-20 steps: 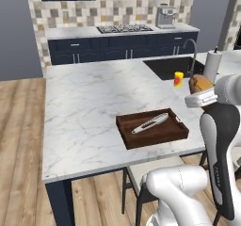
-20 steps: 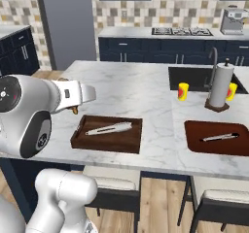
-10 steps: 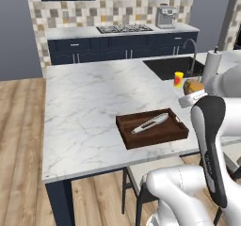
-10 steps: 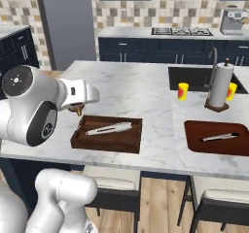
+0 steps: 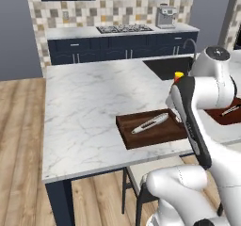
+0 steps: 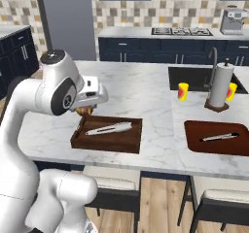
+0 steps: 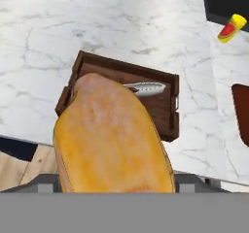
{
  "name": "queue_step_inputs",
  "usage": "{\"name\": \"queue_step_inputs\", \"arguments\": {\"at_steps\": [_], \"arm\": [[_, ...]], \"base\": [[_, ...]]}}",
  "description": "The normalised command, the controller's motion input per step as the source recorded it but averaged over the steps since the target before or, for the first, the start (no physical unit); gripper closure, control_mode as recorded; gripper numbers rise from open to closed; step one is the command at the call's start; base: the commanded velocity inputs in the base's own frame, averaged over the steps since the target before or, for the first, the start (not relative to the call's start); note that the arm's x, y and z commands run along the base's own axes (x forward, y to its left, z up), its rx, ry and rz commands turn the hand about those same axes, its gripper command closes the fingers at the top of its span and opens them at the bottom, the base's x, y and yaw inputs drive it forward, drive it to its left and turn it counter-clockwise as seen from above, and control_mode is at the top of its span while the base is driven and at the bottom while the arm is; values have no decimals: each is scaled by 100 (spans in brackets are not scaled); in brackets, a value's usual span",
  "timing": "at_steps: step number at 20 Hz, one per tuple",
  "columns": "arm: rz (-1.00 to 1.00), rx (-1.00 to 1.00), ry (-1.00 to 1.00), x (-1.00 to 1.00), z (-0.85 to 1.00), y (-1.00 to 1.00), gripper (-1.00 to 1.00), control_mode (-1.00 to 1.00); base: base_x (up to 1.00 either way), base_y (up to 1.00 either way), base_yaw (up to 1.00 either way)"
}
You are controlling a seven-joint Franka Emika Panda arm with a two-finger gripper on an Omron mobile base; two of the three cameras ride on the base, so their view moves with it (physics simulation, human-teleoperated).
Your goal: Gather the eggplant and lime from the fridge and place them on a tray on the dining counter. Then gather the chicken drumsticks from the fridge and place them on the other tray.
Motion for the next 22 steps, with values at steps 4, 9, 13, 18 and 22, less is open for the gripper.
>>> {"name": "queue_step_inputs", "arguments": {"at_steps": [4,9,13,18,22], "arm": [[17,0,21,100,-69,0,100,-100],[9,0,6,100,-74,1,100,-100],[9,-2,0,97,-75,0,100,-100],[8,-3,1,72,-73,2,100,-100],[7,-1,0,50,-56,6,100,-100]], "base": [[0,0,0],[0,0,0],[0,0,0],[0,0,0],[0,0,0]]}}
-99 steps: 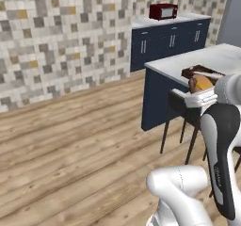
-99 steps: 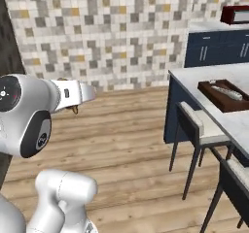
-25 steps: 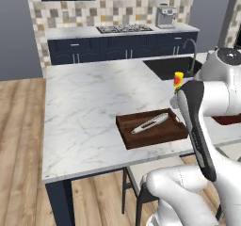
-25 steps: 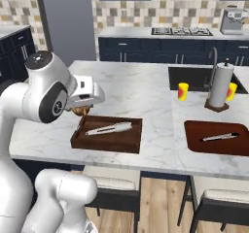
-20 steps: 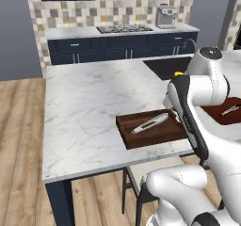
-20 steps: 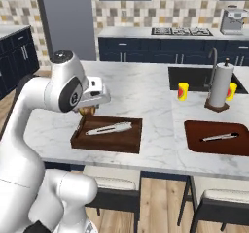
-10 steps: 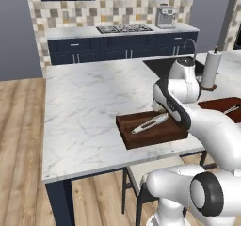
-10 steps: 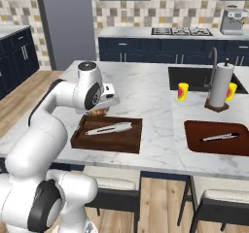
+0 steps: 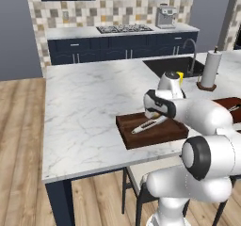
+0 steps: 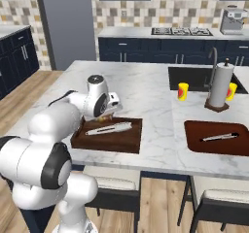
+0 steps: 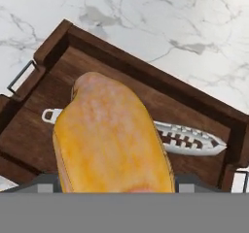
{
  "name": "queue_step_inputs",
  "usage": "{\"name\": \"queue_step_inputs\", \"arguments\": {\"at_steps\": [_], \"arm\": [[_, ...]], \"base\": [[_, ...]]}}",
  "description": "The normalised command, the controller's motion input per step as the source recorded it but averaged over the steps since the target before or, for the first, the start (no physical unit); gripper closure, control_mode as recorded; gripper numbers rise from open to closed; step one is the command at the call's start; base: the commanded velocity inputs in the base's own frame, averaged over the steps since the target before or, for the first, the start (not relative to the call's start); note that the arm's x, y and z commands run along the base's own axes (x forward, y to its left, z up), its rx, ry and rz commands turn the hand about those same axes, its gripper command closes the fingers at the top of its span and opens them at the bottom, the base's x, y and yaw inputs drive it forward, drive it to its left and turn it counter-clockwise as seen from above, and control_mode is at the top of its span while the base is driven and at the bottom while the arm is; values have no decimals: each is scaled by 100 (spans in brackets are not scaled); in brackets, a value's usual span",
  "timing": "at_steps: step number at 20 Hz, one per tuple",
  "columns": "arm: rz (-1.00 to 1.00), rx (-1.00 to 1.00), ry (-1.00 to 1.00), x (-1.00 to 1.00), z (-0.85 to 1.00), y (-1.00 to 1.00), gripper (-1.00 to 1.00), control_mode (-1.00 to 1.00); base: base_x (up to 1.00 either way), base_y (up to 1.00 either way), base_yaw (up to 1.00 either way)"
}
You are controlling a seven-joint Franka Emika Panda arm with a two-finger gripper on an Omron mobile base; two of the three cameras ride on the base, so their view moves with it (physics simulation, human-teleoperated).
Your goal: Gather the eggplant and lime from the fridge and place them on a tray on the dining counter. Then gather the chicken drumsticks from the fridge and place them on the other tray.
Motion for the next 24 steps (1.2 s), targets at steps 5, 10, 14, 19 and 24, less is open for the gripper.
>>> {"name": "queue_step_inputs", "arguments": {"at_steps": [5,10,14,19,24], "arm": [[3,0,0,37,-43,5,100,-100],[2,0,0,12,-35,0,100,-100],[0,0,0,6,-31,2,100,-100],[0,0,2,20,-23,1,100,-100],[0,0,3,5,-5,0,100,-100]], "base": [[0,0,0],[0,0,0],[0,0,0],[0,0,0],[0,0,0]]}}
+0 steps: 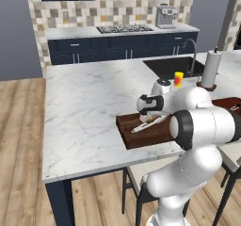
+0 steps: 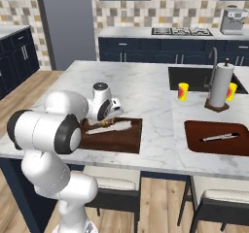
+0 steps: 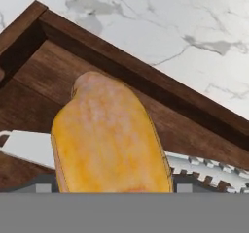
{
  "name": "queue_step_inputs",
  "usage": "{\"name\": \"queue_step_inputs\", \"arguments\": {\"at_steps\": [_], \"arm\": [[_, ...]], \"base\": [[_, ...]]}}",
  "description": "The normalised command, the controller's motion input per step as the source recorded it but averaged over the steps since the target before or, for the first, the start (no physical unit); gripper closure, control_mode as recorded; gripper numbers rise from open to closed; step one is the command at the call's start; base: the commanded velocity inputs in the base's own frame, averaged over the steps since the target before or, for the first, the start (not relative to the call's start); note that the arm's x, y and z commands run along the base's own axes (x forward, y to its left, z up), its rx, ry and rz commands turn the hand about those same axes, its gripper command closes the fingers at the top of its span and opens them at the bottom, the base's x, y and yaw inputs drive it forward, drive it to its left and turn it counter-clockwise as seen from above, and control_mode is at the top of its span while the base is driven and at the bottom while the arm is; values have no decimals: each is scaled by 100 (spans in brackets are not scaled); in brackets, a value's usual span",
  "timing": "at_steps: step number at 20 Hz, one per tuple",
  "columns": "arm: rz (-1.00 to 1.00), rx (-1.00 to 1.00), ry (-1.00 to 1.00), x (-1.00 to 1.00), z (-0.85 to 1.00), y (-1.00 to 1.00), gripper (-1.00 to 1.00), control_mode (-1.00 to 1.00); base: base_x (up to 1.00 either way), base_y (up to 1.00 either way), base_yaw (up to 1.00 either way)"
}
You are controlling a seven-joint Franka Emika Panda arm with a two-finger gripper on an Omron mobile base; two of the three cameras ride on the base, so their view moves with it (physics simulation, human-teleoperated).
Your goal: Gather the eggplant and lime from the fridge and place them on a tray on the dining counter. Then gather the chicken drumsticks from the fridge and place them on the other tray.
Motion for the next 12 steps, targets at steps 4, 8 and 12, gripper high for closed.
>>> {"name": "queue_step_inputs", "arguments": {"at_steps": [4,8,12], "arm": [[0,0,0,-62,-11,0,-100,-100],[0,0,-3,-11,0,0,-100,-100],[0,0,0,0,28,0,-100,-100]], "base": [[0,0,0],[0,0,0],[0,0,0]]}}
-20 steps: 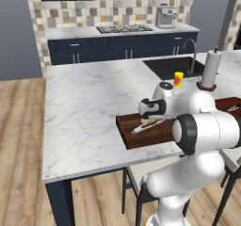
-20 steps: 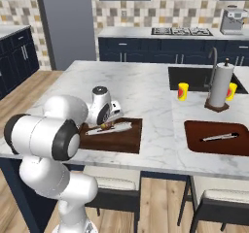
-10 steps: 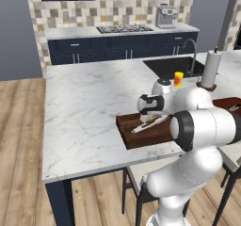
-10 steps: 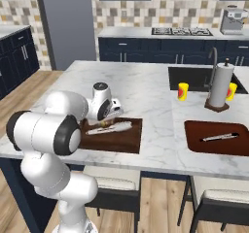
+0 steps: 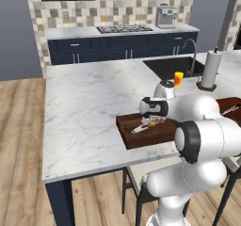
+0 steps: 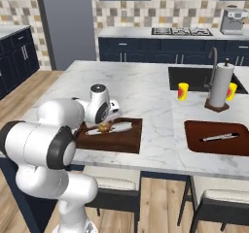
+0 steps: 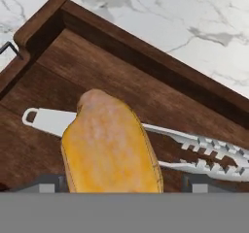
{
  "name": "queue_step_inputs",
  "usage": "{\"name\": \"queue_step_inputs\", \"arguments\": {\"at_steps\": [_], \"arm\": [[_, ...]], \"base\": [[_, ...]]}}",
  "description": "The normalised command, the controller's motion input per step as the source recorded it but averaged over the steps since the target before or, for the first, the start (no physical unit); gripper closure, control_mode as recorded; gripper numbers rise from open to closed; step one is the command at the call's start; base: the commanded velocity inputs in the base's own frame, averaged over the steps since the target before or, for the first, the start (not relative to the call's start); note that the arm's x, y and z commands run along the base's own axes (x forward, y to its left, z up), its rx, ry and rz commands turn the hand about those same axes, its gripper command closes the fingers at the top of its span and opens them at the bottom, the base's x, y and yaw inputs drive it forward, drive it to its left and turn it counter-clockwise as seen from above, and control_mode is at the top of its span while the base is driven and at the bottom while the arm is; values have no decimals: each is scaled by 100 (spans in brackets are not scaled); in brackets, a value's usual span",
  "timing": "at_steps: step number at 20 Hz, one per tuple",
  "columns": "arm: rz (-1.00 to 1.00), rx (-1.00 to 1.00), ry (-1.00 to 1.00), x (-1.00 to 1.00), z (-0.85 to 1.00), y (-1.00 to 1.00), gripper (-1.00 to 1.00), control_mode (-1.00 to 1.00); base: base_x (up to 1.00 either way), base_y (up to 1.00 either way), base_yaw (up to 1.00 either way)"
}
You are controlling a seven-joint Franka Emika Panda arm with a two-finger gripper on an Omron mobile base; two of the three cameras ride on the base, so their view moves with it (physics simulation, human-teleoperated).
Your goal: Gather the eggplant and lime from the fridge and place them on a tray on the dining counter. Then gather the chicken drumsticks from the fridge and place them on the other tray.
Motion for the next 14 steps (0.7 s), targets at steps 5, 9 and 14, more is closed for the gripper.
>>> {"name": "queue_step_inputs", "arguments": {"at_steps": [5,9,14], "arm": [[0,0,-2,0,49,0,-100,-100],[0,0,-9,0,67,0,-100,-100],[1,0,4,-11,75,0,-100,-100]], "base": [[0,0,0],[0,0,0],[0,0,0]]}}
